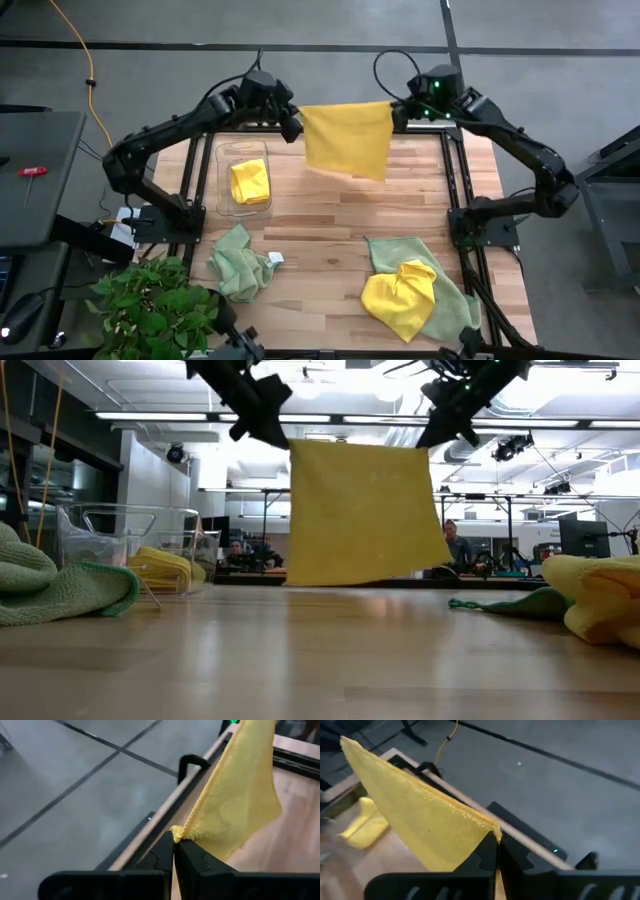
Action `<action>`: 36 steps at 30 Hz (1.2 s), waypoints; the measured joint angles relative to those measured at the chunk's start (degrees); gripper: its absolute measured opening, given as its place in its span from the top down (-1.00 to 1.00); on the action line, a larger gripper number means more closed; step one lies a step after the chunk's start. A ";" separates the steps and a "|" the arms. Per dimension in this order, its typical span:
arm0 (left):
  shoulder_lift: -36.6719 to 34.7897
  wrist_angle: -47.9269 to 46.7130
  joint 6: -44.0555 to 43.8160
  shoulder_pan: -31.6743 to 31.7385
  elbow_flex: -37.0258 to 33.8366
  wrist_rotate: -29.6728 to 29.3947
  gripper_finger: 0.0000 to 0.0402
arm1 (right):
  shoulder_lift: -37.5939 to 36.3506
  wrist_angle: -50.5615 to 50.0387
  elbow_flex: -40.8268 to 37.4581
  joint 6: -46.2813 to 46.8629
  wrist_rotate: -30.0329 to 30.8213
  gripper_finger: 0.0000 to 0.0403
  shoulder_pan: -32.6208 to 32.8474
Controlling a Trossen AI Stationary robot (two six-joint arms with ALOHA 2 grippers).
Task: Fold microfiber towels
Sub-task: Fold the top yellow towel
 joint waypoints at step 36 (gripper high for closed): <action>0.74 -7.93 -21.39 -26.38 -21.09 -2.72 1.00 | 5.79 -14.06 -15.02 13.21 4.67 1.00 30.23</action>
